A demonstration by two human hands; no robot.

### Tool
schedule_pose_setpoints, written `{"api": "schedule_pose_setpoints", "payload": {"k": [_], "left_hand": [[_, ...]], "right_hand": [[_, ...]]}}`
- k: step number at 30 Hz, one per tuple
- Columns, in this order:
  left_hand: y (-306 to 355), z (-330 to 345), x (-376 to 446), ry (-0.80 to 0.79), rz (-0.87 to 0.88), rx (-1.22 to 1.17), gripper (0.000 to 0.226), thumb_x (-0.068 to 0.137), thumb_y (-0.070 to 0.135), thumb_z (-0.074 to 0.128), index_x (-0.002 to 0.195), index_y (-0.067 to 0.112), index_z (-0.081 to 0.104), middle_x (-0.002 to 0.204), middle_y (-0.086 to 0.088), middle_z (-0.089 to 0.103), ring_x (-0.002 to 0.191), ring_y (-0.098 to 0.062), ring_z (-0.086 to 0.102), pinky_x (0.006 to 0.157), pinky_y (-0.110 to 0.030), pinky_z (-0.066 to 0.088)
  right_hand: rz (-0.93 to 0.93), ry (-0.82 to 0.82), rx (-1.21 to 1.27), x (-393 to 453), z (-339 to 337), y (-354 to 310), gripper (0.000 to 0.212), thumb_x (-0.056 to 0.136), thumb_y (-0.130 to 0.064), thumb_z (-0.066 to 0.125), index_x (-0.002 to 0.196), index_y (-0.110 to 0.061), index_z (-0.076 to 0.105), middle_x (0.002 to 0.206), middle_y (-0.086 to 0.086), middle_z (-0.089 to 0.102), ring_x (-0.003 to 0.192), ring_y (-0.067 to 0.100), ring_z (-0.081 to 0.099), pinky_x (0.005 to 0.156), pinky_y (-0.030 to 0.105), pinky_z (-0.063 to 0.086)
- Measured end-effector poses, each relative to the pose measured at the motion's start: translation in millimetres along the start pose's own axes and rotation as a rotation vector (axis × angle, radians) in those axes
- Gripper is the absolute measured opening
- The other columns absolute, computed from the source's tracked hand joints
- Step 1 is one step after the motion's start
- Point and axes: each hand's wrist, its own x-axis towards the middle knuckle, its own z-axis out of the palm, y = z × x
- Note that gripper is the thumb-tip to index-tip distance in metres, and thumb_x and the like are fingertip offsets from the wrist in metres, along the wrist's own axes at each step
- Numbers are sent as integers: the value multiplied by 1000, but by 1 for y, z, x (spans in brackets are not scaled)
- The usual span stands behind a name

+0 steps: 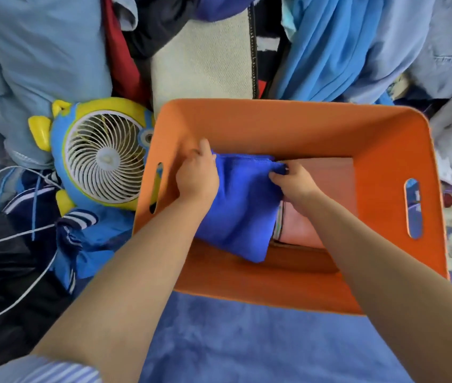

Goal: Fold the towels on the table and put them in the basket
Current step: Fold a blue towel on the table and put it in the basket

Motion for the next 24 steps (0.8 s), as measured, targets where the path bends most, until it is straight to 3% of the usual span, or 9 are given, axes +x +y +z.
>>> {"api": "schedule_pose_setpoints", "payload": {"k": [3, 6, 9, 11, 14, 17, 19, 21, 24], "left_hand": [[-5, 16, 24, 131, -77, 122, 59, 54, 46, 84, 85, 14, 45, 52, 0, 62, 38, -8, 59, 32, -22, 35], [-16, 41, 41, 86, 25, -62, 71, 44, 51, 85, 78, 17, 33, 44, 4, 57, 34, -3, 54, 30, -19, 31], [-8, 44, 35, 129, 65, -35, 55, 51, 26, 82, 86, 13, 41, 62, -1, 65, 53, -12, 64, 45, -20, 42], [-1, 46, 30, 322, 137, -79, 28, 66, 10, 54, 94, 5, 54, 83, -11, 69, 73, -27, 67, 73, -27, 41], [1, 54, 14, 410, 371, -109, 38, 67, 6, 35, 91, 0, 63, 89, -16, 68, 86, -32, 64, 86, -34, 35], [-5, 61, 0, 238, 417, -55, 33, 78, 11, 39, 92, -2, 67, 99, -19, 68, 99, -35, 66, 89, -33, 48], [-7, 63, -9, -54, 319, 9, 46, 95, 26, 40, 131, -2, 47, 143, -21, 40, 138, -32, 32, 113, -38, 28], [-10, 68, -15, -178, 271, 43, 60, 98, 39, 23, 148, 6, 15, 158, -10, 6, 147, -23, -1, 119, -36, 1], [-14, 81, -23, -119, 236, 103, 75, 85, 47, 8, 143, 6, 31, 153, -13, 25, 143, -30, 21, 116, -43, 18]], "right_hand": [[-55, 155, 27, 17, 9, 1, 37, 88, -8, 54, 121, -1, 38, 102, 6, 44, 95, 19, 47, 88, 34, 43], [-119, 255, 62, 28, 19, 4, 23, 90, -7, 52, 103, -8, 33, 96, 8, 45, 87, 18, 45, 71, 27, 37], [-136, 259, 14, 33, 28, 9, 22, 92, -9, 49, 97, -12, 28, 94, 10, 45, 85, 19, 44, 68, 23, 30], [-220, 207, -62, 29, 31, 10, 18, 92, -7, 47, 104, -8, 34, 96, 13, 46, 84, 19, 43, 64, 21, 26], [-342, 132, -209, 24, 35, 13, 43, 91, -1, 42, 132, 1, 30, 121, 16, 48, 107, 26, 48, 75, 19, 31], [-434, 204, -480, 17, 37, 25, 51, 91, -2, 42, 138, 4, 27, 144, 26, 27, 134, 37, 30, 109, 32, 26], [-567, 218, -690, 9, 41, 40, 44, 87, -9, 41, 129, 4, 43, 136, 34, 40, 125, 47, 41, 102, 50, 37], [-610, 118, -929, 3, 48, 52, 45, 80, -21, 39, 115, 0, 59, 124, 30, 55, 114, 45, 54, 87, 56, 46], [-535, 0, -1109, -1, 53, 63, 57, 79, -37, 32, 117, -7, 61, 130, 23, 53, 121, 37, 50, 88, 54, 47]]}}
